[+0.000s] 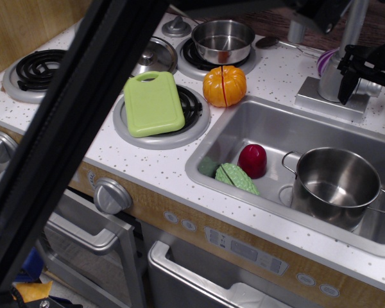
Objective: Turn lever vertical to front
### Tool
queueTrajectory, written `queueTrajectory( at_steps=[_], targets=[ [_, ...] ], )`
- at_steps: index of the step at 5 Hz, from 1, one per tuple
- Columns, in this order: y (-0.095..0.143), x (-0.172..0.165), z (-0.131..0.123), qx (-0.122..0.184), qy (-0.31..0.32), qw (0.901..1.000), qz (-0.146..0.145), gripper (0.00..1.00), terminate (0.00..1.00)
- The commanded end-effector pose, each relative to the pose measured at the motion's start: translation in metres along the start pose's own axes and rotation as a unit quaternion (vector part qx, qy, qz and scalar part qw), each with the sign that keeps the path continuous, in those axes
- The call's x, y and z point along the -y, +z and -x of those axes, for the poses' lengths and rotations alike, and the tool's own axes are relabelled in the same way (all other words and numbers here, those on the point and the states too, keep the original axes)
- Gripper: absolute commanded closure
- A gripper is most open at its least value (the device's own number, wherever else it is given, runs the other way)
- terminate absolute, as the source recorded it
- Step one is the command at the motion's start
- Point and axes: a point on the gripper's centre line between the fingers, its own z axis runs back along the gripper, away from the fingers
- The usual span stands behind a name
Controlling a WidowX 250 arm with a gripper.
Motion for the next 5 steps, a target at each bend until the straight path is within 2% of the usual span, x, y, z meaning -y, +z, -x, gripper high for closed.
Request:
queueTrajectory(
  at_steps=[1,3,5],
  targets=[
    [0.0,0.0,0.0,0.0,0.0,1.0,0.0,0.0,0.0],
    [0.014,-0.001,-0.014,0.045,-0.01,0.9989,-0.001,0.0,0.0],
    [0.039,-0.005,-0.031,0.084,-0.016,0.9962,-0.018,0.0,0.0]
  ],
)
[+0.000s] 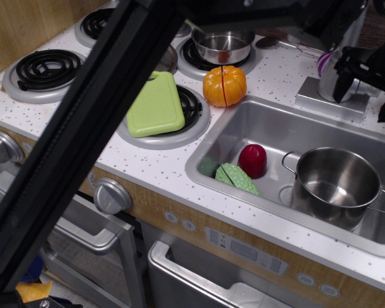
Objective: Turn lever vertical to front
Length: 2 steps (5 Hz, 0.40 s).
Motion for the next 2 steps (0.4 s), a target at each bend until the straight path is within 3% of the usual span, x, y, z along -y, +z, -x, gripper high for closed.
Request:
queueTrajectory(
  at_steps=[1,2],
  targets=[
    [0.053,-0.006,-0.032,0.086,0.005,0.9962,0.013,0.0,0.0],
    [0.052,-0.006,-0.043,0.12,0.004,0.9927,0.014,0.0,0.0]
  ],
)
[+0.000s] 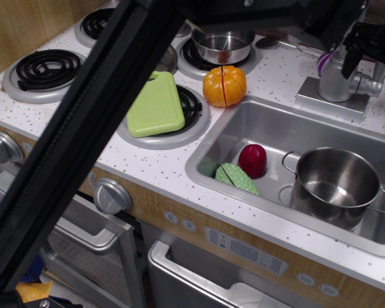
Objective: Turn lever vertical to front
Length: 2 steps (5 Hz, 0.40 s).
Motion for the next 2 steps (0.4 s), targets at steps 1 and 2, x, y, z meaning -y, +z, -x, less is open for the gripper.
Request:
queueTrajectory(
  at_steps=[1,2],
  targets=[
    [0.0302,-0.003,-0.0308,0.074,0.009,0.9971,0.013,0.0,0.0],
    [0.0296,0.0009,-0.0382,0.08,0.006,0.9967,0.011,0.0,0.0]
  ],
)
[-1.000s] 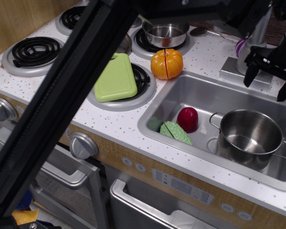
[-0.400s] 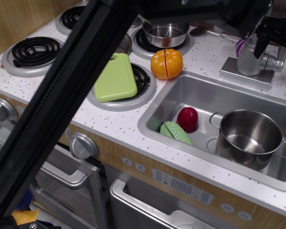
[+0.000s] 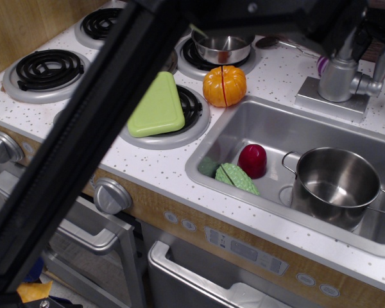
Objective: Turn lever vertical to front
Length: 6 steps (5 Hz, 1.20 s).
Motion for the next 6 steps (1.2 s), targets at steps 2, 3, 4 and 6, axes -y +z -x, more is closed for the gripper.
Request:
queueTrajectory(
  at_steps=[2,3,4,6],
  targets=[
    [0.021,-0.005,-0.031,0.049,0.0,0.9987,0.01,0.0,0.0],
    [0.02,-0.009,-0.037,0.057,-0.004,0.9984,0.006,0.0,0.0],
    [0.019,-0.008,-0.035,0.053,0.001,0.9986,0.009,1.0,0.0],
    [0.035,-0.006,-0.006,0.028,0.031,0.9991,0.001,1.0,0.0]
  ],
)
